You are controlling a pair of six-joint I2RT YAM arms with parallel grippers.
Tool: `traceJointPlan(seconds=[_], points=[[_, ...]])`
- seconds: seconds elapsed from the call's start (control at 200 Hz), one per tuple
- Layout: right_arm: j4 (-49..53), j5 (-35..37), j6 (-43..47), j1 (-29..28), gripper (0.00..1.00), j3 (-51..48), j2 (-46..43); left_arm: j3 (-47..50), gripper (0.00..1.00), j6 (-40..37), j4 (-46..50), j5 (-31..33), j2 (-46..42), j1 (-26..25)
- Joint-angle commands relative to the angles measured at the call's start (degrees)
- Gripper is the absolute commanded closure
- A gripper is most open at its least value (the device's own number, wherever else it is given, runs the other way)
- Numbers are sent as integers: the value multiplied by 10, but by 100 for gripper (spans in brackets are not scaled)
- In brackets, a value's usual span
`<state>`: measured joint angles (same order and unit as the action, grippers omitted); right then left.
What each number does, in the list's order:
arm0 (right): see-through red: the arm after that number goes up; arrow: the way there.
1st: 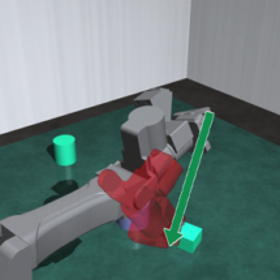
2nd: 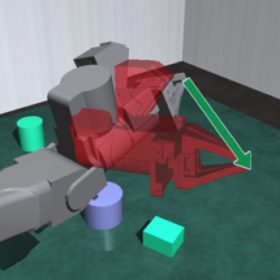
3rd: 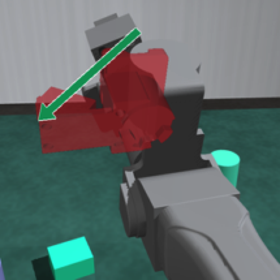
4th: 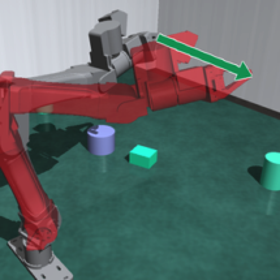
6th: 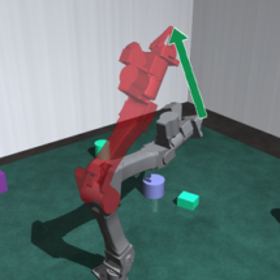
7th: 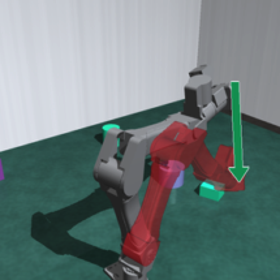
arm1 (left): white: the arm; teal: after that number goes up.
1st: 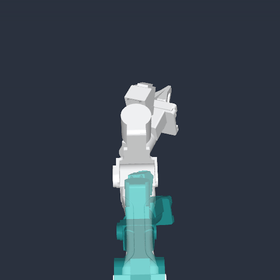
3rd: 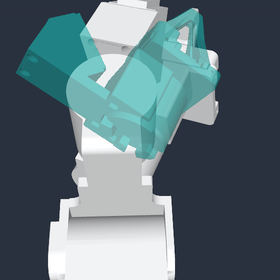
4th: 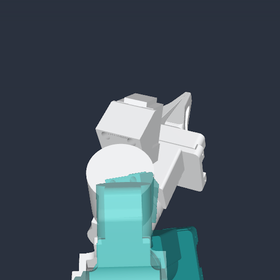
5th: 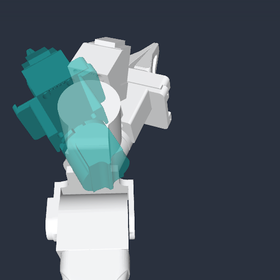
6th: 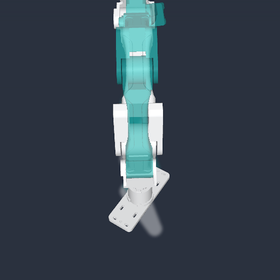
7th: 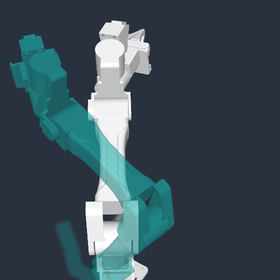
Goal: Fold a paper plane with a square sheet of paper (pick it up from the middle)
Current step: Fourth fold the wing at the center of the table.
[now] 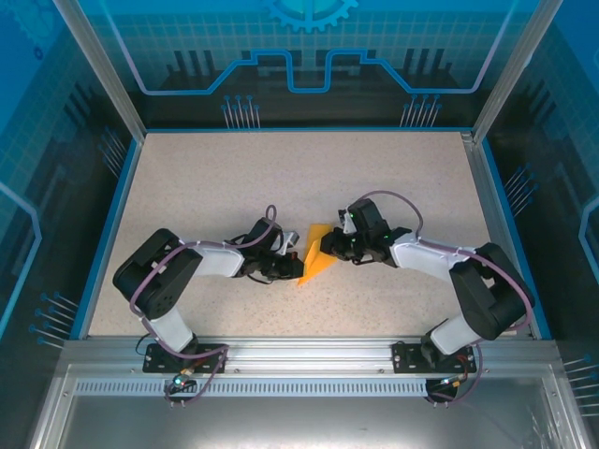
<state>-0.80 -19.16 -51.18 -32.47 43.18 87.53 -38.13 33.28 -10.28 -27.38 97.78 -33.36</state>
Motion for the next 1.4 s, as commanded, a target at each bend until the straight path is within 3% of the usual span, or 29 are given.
traceJointPlan(seconds=[0.0, 0.365, 0.575, 0.97, 1.175, 1.395], points=[[-35, -38, 4, -25, 83, 9, 18, -12, 98, 7, -1, -13, 13, 4], [-45, -14, -22, 1, 84, 34, 83, -19, 94, -5, 17, -20, 13, 4], [-35, -11, -13, 7, 84, 37, 92, -27, 82, -14, 21, -23, 5, 5], [-28, -21, -8, 10, 84, 44, 106, -18, 75, 6, -16, -10, -27, 4], [-29, -26, -7, 11, 84, 46, 108, -27, 78, 7, -10, -11, -12, 4], [-27, -25, -7, 12, 84, 47, 109, -18, 95, 18, -11, 6, -4, 5]])
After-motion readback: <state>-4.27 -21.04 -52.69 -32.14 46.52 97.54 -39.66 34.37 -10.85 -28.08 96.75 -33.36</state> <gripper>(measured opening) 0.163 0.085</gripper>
